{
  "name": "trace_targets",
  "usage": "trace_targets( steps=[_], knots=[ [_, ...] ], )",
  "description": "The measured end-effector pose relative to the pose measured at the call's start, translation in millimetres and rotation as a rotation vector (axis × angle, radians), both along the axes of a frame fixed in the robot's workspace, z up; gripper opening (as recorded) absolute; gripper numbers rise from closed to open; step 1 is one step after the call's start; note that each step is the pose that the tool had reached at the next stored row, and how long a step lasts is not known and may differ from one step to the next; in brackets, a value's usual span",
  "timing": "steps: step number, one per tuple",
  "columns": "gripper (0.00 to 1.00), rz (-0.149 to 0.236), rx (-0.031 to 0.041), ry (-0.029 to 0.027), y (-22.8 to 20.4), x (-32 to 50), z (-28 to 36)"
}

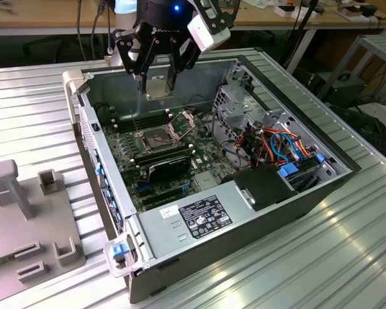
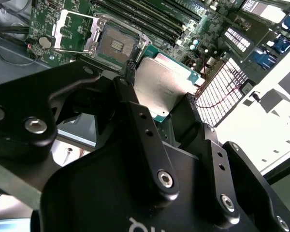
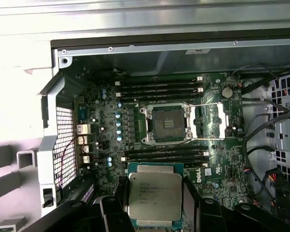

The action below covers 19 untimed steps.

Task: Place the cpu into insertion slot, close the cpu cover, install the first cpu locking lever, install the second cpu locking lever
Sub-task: 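Place the cpu into insertion slot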

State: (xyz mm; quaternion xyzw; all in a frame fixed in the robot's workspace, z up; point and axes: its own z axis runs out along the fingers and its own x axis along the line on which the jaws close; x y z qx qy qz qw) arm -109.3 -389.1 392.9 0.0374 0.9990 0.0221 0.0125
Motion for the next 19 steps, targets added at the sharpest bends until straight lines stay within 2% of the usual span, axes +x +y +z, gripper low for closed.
trace_targets(
  steps=[7, 9, 10, 13, 18, 19],
  knots=[
    [0.54, 0.000, 0.0000, -0.0001, 11.1, 0.2, 0.0],
    [0.54, 0.000, 0.0000, 0.0000, 15.7, 0.6, -0.1],
    [0.54, -0.002, 0.0000, 0.0000, 16.1, 0.7, -0.1],
    [0.54, -0.050, 0.0000, -0.0001, 16.3, 0.7, -0.5],
    [0.54, -0.164, -0.0001, 0.0000, 16.4, 0.7, -0.8],
    [0.54, -0.176, 0.0000, 0.0000, 16.4, 0.7, -0.8]
  ],
)
